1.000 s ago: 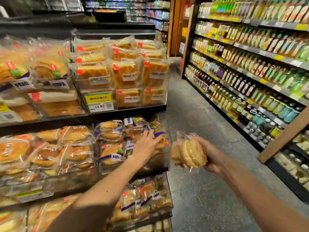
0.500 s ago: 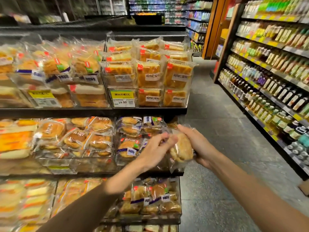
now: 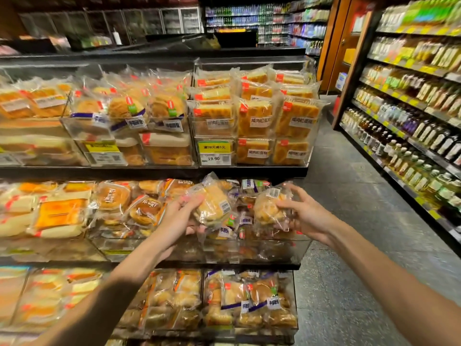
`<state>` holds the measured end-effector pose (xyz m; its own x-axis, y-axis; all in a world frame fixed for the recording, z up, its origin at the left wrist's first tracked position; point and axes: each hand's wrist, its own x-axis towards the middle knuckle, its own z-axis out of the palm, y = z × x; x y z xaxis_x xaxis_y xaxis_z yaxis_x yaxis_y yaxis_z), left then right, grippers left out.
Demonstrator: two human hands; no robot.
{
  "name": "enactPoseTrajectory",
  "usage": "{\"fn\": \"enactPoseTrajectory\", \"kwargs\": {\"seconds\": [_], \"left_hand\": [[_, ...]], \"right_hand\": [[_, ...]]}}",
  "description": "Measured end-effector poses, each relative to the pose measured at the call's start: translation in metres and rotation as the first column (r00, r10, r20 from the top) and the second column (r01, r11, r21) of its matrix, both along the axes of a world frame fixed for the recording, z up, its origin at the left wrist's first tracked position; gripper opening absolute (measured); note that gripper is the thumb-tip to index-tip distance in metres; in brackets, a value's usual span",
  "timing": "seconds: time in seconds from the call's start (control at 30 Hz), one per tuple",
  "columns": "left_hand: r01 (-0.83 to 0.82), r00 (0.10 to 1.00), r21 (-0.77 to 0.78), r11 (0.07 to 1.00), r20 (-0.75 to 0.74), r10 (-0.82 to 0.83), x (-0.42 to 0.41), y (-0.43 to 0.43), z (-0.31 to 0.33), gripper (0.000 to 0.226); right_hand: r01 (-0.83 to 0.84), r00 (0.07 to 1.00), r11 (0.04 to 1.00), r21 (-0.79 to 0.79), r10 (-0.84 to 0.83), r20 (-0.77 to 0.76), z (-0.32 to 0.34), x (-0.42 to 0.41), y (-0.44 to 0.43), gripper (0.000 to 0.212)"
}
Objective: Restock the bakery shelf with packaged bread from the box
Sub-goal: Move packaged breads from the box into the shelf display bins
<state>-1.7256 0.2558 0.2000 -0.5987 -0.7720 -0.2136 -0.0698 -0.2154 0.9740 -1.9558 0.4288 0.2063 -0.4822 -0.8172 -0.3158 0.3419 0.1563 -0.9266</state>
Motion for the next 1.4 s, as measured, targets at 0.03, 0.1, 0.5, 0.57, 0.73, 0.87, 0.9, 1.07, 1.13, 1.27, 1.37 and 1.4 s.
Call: {"fn": "enactPoseTrajectory", "kwargs": {"seconds": [0.03, 0.1, 0.5, 0.57, 0.73, 0.87, 0.9, 1.07, 1.13, 1.27, 1.37, 1.4], "left_hand": [[0.001, 1.0, -0.007, 1.0, 0.008, -0.001, 0.003, -0.004, -0.001, 0.042], [0.008, 1.0, -0.016, 1.0, 0.013, -0.008, 0.006, -0.009, -0.001, 0.041], [0.051, 0.995, -0.29, 0.956, 0.099, -0.023, 0.004, -0.017, 0.0, 0.022], [0.07, 0.989, -0.371, 0.926, 0.148, -0.016, 0.003, -0.02, -0.002, 0.035], [0.119, 0.966, -0.552, 0.825, 0.255, 0.031, 0.0, -0.022, -0.005, 0.051], [0.142, 0.958, -0.625, 0.768, 0.281, 0.051, -0.005, -0.014, -0.004, 0.045], [0.154, 0.955, -0.647, 0.747, 0.29, 0.054, -0.005, -0.012, -0.004, 0.044], [0.186, 0.947, -0.88, 0.437, 0.279, 0.159, -0.013, -0.005, -0.017, 0.051], [0.251, 0.946, -0.961, 0.118, 0.27, 0.181, -0.02, -0.003, -0.027, 0.047], [0.299, 0.944, -0.945, -0.131, 0.272, 0.186, -0.034, -0.012, -0.05, 0.058], [0.405, 0.904, -0.903, -0.143, 0.372, 0.21, -0.041, -0.022, -0.062, 0.069], [0.452, 0.883, -0.881, -0.141, 0.418, 0.214, -0.043, -0.025, -0.065, 0.071]], "right_hand": [[0.01, 1.0, 1.0, 0.015, -0.009, -0.029, 0.001, 0.002, -0.001, 0.056], [0.047, 0.993, 0.998, 0.045, -0.042, -0.11, 0.0, 0.006, -0.004, 0.06], [0.352, 0.251, 0.821, 0.449, 0.38, -0.891, -0.047, 0.038, -0.065, 0.083], [0.381, 0.266, 0.77, 0.512, 0.439, -0.858, -0.057, 0.04, -0.07, 0.09], [0.319, 0.297, 0.72, 0.617, 0.542, -0.786, -0.062, 0.046, -0.078, 0.099], [0.215, 0.422, 0.742, 0.635, 0.516, -0.746, -0.055, 0.043, -0.069, 0.097], [0.214, 0.415, 0.764, 0.609, 0.493, -0.764, -0.055, 0.042, -0.065, 0.095], [0.096, 0.696, 0.979, 0.179, 0.062, -0.715, -0.037, 0.055, -0.051, 0.074], [-0.009, 0.853, 0.996, 0.092, 0.056, -0.52, -0.031, 0.061, -0.052, 0.07], [0.012, 0.792, 0.985, 0.17, 0.095, -0.604, -0.039, 0.058, -0.059, 0.059], [0.094, 0.728, 0.966, 0.24, 0.098, -0.679, -0.05, 0.051, -0.07, 0.064], [0.117, 0.714, 0.964, 0.238, 0.085, -0.695, -0.053, 0.051, -0.074, 0.063]]}}
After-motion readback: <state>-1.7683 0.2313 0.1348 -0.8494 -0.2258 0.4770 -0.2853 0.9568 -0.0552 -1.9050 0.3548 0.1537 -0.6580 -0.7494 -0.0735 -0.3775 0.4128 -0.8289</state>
